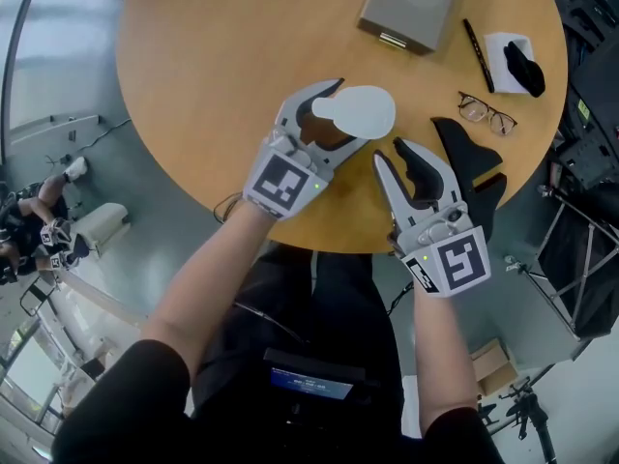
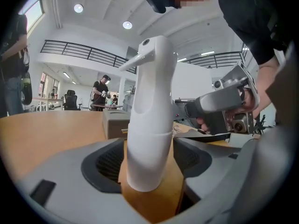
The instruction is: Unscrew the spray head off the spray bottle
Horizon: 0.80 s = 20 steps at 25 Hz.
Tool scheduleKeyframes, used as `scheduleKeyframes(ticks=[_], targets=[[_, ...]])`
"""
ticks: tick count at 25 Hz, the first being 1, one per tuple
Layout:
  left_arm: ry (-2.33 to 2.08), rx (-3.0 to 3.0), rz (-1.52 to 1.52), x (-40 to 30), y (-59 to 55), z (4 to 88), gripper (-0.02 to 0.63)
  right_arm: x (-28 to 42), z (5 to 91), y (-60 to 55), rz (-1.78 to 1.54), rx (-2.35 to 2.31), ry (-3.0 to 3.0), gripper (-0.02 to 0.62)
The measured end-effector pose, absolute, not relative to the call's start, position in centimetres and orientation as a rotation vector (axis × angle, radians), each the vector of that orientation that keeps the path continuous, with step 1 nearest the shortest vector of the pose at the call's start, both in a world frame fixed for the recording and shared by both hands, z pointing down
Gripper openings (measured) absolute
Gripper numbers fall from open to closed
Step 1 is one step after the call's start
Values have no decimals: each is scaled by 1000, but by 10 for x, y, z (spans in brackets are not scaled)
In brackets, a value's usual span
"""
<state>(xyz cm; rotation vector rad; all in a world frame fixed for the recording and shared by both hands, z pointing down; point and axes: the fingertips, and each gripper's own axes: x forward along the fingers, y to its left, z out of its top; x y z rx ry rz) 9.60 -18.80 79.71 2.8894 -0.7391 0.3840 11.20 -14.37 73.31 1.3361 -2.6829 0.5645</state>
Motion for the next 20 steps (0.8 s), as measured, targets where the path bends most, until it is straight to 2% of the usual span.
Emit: scheduleKeyframes(ticks=[11,20], targets=[[-704,2906,408,105,-183,784,308,122,727,-140,590,1349,-2695,101],[-696,2891,432,87,-155,705,307,103,649,-120,512,1287,-2746,104]])
